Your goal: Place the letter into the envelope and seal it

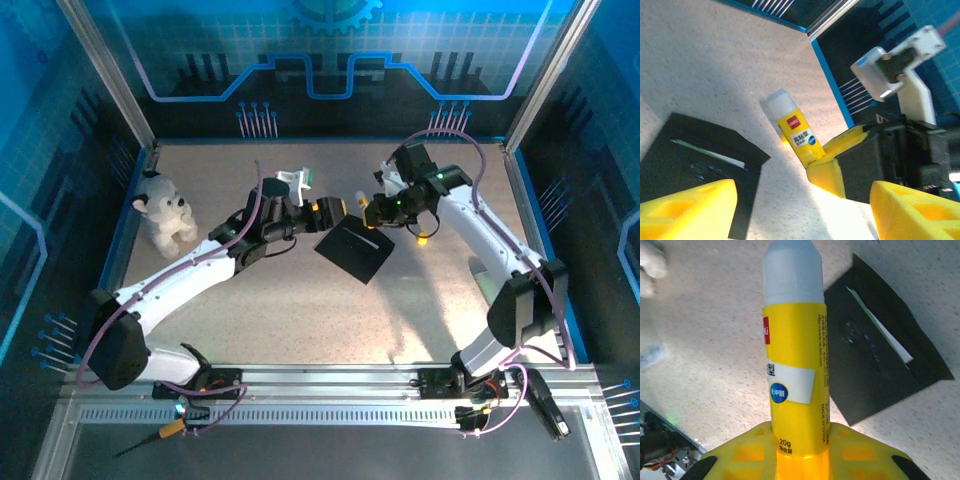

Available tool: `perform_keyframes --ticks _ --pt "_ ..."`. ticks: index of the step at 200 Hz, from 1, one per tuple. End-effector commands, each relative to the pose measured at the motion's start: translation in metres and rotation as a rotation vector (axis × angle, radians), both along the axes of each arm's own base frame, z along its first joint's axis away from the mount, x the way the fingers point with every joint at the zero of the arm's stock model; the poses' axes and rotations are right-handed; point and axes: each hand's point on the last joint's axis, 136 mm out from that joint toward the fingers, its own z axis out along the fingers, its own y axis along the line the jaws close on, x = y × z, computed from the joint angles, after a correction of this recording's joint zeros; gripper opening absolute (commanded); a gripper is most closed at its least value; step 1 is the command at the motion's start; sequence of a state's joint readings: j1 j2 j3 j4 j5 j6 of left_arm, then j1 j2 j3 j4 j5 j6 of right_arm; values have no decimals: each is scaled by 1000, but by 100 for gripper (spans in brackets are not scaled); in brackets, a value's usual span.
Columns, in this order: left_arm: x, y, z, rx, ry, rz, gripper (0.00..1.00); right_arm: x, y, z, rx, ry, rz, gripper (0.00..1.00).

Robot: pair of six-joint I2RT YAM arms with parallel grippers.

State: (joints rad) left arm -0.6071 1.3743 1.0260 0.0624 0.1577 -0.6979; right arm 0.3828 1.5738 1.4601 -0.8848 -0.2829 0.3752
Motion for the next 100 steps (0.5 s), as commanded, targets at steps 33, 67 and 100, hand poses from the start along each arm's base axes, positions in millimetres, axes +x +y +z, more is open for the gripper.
perform_keyframes --ticks 33,67,100 --pt "-6 -13 -2 -240 154 -22 70 -9 42 48 269 -192 76 2" --pt "-4 -16 5 -259 141 -31 70 -23 55 45 285 -180 127 2" --pt "-3 -18 2 -284 154 -34 68 -31 70 46 316 -185 167 1"
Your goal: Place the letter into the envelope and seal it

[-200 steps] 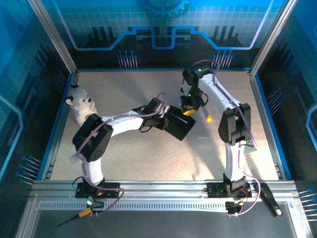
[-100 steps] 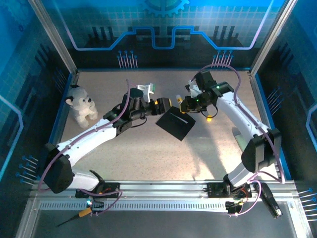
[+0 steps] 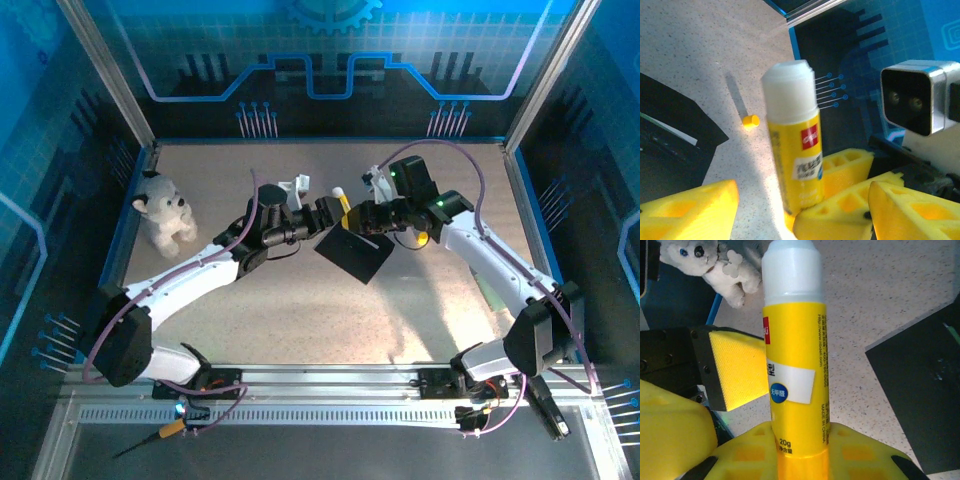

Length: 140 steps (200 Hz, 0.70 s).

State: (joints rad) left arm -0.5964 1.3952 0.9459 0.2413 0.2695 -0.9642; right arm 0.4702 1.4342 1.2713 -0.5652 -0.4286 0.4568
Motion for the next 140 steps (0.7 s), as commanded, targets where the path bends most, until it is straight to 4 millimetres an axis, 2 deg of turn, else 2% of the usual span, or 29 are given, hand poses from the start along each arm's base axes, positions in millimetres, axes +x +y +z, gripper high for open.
perform_keyframes --ticks 1,32,51,83,140 --pt "2 -5 7 -59 -5 -17 68 -10 19 16 72 -42 57 1" --pt "4 -3 3 -67 4 -8 64 -15 27 18 86 -65 76 1" --pt "6 0 2 -84 10 4 53 -17 29 18 88 -74 77 1" --pt "10 3 1 -106 16 16 47 -18 28 20 95 -95 68 1" --pt "11 -4 -2 -139 28 -12 46 -15 30 20 88 -115 67 2"
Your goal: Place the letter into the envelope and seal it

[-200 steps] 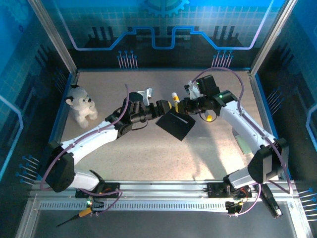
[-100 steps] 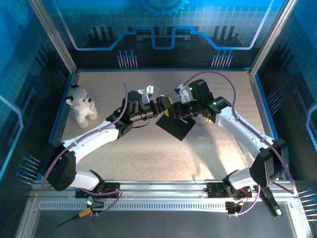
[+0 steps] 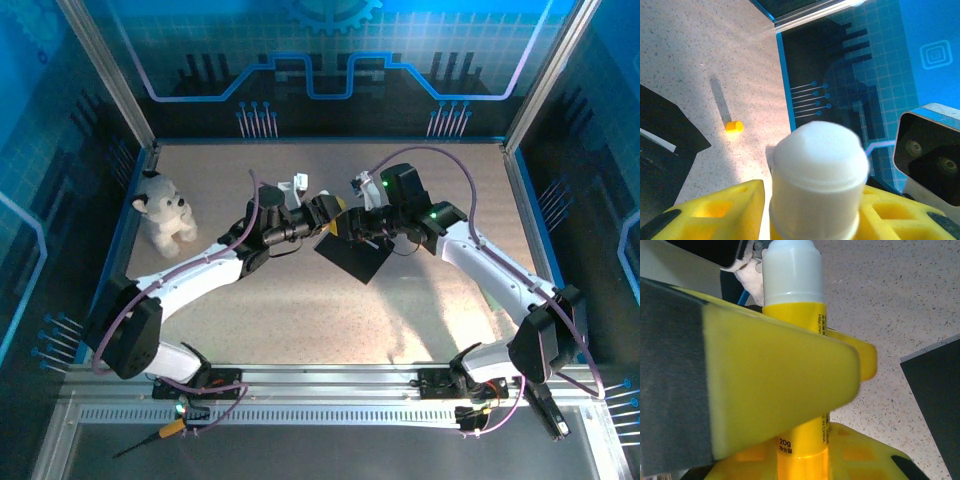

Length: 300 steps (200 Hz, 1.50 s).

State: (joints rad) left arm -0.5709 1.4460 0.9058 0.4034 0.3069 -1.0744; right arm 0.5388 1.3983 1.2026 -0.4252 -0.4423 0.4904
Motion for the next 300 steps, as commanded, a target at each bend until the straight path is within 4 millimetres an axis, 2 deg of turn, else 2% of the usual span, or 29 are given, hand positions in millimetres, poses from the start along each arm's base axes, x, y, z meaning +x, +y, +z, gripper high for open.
perform_keyframes --ticks 1,17,33,83,105,123,133,142,164,183,201,229,244,275,300 --pt "-1 -3 2 -32 -9 -27 46 -2 5 11 20 -51 7 2" --pt "-4 -5 2 -29 -10 -34 40 0 7 11 21 -57 6 2" --pt "-5 -4 2 -27 -8 -33 39 3 7 10 10 -64 -5 2" --pt "-11 -2 3 -34 2 -37 15 10 7 11 -35 -125 -32 4" --pt "-11 0 4 -33 -3 -28 9 10 6 12 -41 -137 -34 11" --pt "-8 4 5 -22 -9 -22 7 11 0 16 -50 -144 -31 27" --pt "-5 11 5 -14 -11 -9 7 11 -7 21 -38 -148 -30 37" --pt "0 18 6 -5 -18 5 7 11 -14 27 -24 -153 -33 42" --pt "15 45 1 75 -18 58 5 14 -43 40 19 -146 -59 45" --pt "20 60 -8 199 -20 82 5 23 -77 39 -12 -134 -129 47" --pt "20 63 -19 282 -14 77 4 37 -103 29 -39 -81 -165 44" --pt "14 54 -55 338 54 65 2 75 -124 -1 -95 -27 -189 20" --pt "8 41 -80 360 97 52 0 99 -130 -17 -120 6 -189 0" --pt "0 7 -123 368 167 23 0 146 -139 -67 -206 69 -187 0" --pt "2 -8 -144 369 192 45 0 172 -143 -100 -264 128 -180 0"
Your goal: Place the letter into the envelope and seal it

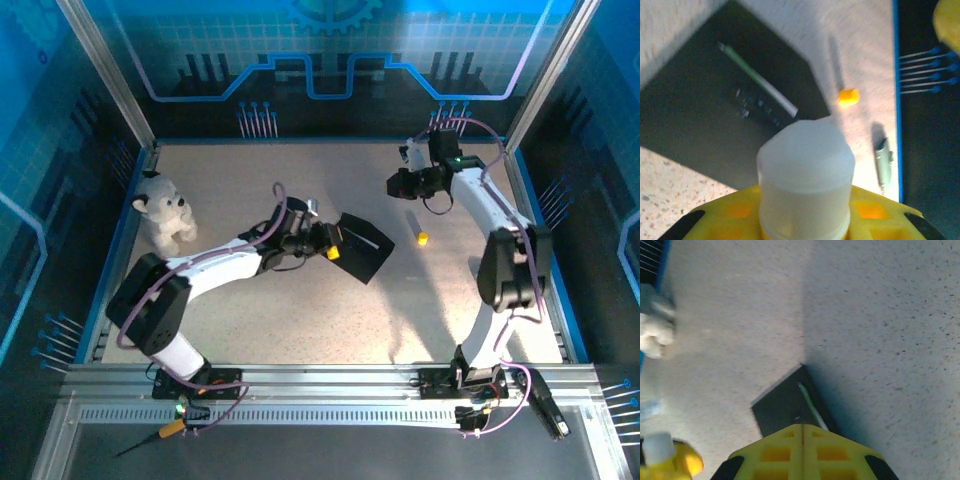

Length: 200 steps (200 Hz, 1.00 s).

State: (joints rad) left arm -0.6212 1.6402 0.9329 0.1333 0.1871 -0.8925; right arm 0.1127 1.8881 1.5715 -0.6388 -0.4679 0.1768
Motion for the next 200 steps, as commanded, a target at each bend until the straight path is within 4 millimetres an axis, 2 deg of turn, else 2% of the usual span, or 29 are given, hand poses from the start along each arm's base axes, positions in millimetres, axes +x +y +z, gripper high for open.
perform_keyframes --ticks 1,19,36,78,111,150,176,200 --pt "8 -8 -11 -8 -13 59 0 16 -8 -16 -65 27 26 0" --pt "11 -13 -27 16 8 80 0 27 -9 -36 -83 64 33 0" --pt "12 -17 -43 27 41 95 0 30 -6 -54 -82 103 53 0" --pt "11 -15 -72 73 79 133 0 15 5 -79 -96 167 119 0" --pt "8 -11 -94 100 111 140 0 -2 12 -91 -107 208 161 0" --pt "6 -6 -106 153 113 127 0 -21 18 -100 -83 257 189 0" --pt "6 -4 -111 189 107 97 0 -34 25 -101 -56 274 199 0" --pt "7 -2 -110 222 94 65 0 -44 34 -93 -18 274 212 0"
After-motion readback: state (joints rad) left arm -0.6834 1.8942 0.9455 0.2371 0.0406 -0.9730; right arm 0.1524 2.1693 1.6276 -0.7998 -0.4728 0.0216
